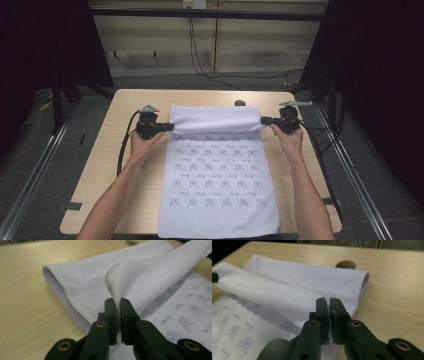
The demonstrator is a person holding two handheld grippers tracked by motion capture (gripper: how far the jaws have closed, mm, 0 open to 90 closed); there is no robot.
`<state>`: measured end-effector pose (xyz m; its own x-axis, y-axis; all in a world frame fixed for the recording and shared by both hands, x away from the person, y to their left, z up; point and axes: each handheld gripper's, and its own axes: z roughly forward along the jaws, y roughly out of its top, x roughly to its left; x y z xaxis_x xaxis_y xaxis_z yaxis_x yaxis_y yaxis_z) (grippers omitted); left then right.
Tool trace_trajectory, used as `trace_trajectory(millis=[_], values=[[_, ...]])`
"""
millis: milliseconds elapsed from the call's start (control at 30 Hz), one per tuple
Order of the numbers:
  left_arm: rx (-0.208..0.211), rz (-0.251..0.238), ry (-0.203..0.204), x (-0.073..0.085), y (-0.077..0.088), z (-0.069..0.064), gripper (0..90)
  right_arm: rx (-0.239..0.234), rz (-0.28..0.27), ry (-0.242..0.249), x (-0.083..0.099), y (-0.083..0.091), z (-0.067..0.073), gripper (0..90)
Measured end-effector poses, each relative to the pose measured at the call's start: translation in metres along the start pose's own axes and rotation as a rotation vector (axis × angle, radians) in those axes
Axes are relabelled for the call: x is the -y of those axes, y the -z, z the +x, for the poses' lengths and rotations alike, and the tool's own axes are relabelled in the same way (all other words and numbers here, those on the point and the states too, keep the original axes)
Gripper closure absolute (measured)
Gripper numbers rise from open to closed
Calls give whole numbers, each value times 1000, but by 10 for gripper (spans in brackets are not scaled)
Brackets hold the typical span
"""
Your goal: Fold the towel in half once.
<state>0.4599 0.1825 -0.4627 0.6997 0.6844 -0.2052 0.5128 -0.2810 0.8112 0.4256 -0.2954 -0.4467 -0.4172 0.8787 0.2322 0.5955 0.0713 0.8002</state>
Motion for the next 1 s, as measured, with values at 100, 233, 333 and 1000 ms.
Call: trace_trajectory(millis=[100,233,333,1000], values=[[15,-50,-20,-11,22,-10,858,-31,-50,21,-11,19,6,863],[32,-81,-49,-15,44,-28,857,-81,-92,19,-19,41,11,861],[56,-96,-62,-15,60,-38,858,-99,-107,44,-21,58,17,861],[130,-199,-122,-23,146,-83,857,-197,-226,161,-23,139,65,860]])
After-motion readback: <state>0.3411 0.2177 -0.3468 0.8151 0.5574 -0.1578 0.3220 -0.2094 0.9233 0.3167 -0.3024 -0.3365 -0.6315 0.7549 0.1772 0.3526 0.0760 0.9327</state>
